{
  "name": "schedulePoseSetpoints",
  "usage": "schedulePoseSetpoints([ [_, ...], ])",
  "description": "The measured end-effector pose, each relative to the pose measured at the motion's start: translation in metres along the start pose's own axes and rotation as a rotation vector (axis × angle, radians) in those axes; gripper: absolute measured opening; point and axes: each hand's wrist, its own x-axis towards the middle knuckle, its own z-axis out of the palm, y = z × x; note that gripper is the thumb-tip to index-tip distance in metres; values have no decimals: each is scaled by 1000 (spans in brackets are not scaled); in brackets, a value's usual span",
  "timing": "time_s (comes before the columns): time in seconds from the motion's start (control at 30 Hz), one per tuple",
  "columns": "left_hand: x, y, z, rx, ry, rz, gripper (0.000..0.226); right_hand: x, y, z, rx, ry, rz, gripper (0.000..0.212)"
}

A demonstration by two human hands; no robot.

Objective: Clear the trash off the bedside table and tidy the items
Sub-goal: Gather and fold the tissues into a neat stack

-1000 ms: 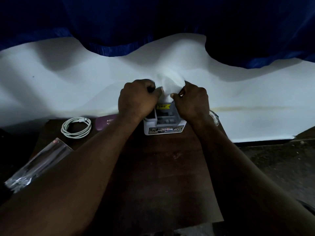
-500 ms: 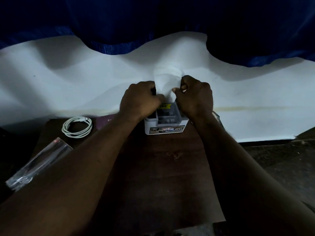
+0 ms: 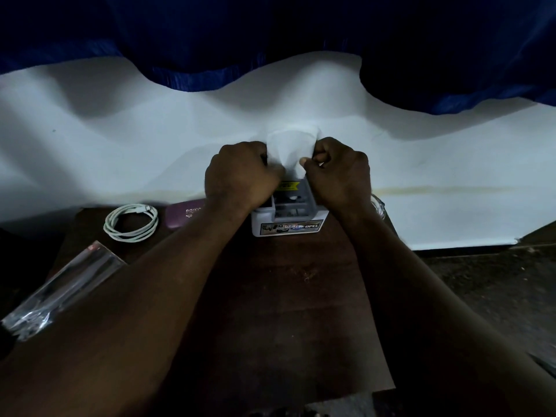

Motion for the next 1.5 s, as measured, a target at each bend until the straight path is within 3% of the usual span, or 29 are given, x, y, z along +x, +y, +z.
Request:
schedulePoseSetpoints([
  [0.17,-3,1,2,-149,3,-43,50,-3,0,2,-74,-22,-19,21],
  [0.3,-8,3,4,-11,9,44,74,-6,0,3,-89,-19,-63,15],
  [0.53,1,-5,7,26,85,7,24,-2,4,5,-55,33,-69,17],
  [0.7,-1,-11,11,68,60,67,24,-2,7,7,-46,10,-51,15],
  [1.23,-3,-6,11,11,87,35,33,-1,6,9,-21,-27,-64,19],
  [1.33,-1,-8,12,11,95,50,29,-1,5,8,43,27,-37,14],
  [1.5,1,-12,16,24,102,51,32,-3,9,10,34,-21,-13,8],
])
